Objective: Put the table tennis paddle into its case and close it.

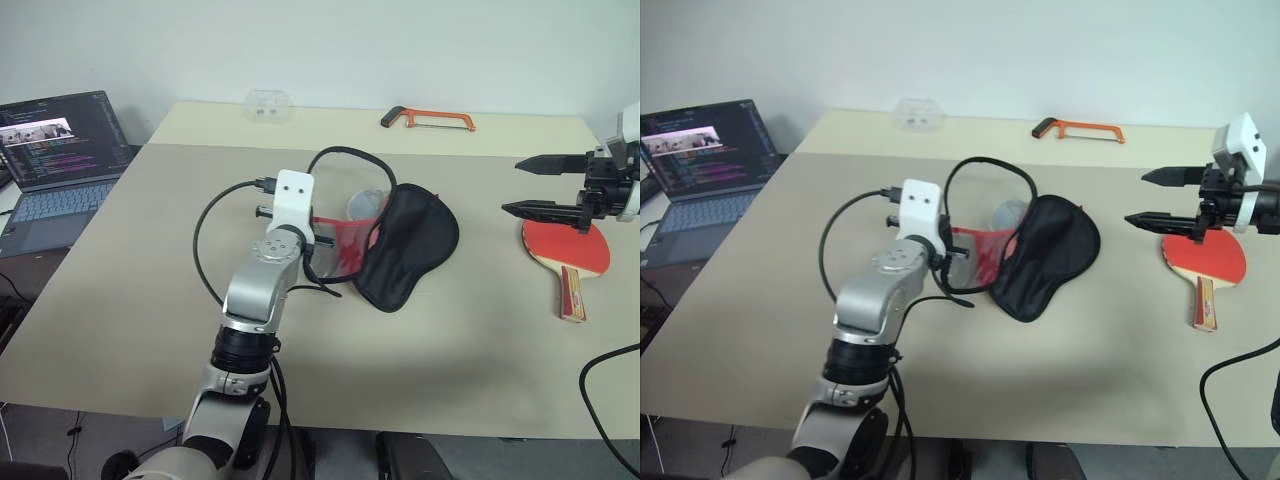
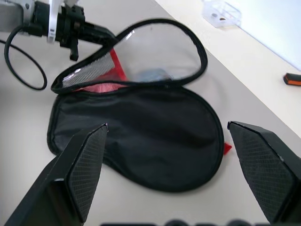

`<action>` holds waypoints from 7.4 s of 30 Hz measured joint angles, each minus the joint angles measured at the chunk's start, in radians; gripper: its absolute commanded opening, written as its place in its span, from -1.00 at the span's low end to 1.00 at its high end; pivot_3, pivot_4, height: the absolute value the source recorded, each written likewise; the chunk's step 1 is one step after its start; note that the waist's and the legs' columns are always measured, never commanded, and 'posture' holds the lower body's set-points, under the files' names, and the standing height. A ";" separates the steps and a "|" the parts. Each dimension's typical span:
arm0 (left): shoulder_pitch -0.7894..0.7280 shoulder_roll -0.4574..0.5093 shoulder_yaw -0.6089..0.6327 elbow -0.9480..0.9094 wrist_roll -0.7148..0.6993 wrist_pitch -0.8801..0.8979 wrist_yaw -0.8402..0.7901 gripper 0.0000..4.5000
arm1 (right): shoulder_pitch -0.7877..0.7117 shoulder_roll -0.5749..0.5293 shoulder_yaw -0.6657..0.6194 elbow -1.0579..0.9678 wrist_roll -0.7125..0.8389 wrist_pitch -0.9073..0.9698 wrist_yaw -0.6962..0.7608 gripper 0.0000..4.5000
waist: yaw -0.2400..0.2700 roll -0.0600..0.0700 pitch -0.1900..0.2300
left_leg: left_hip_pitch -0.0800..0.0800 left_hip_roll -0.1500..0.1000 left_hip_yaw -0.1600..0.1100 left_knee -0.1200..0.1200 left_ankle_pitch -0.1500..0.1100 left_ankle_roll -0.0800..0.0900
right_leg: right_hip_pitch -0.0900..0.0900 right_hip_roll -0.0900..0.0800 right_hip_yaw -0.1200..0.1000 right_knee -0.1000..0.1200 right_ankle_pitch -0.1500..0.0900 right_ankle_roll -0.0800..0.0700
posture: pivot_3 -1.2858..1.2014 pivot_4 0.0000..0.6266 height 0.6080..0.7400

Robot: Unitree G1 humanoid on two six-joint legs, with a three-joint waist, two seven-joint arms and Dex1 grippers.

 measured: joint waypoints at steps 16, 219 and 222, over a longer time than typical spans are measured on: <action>-0.011 0.162 -0.136 0.099 0.185 -0.163 -0.017 -0.99 | 0.020 -0.004 -0.016 -0.018 0.003 0.001 -0.030 1.00 | -0.001 0.000 0.000 | 0.001 0.000 0.000 0.000 0.000 0.000 | 0.000 0.000 0.000 0.000 0.000 0.000 | 0.03 -0.52 1.00; 0.369 0.889 0.117 -0.311 -0.405 -0.362 -1.047 0.88 | -0.604 0.657 0.549 1.071 -1.021 -0.689 -1.181 0.81 | -0.060 0.001 -0.001 | -0.013 0.014 0.005 0.013 0.000 -0.001 | -0.021 0.008 0.001 0.020 -0.001 -0.001 | 0.03 -0.52 1.00; 0.314 0.867 0.064 -0.257 -0.339 -0.416 -1.043 0.88 | -0.612 0.652 0.520 1.071 -1.002 -0.689 -1.171 0.98 | -0.060 0.001 -0.001 | -0.013 0.014 0.005 0.013 0.000 -0.001 | -0.021 0.008 0.001 0.020 -0.001 -0.001 | 0.03 -0.52 1.00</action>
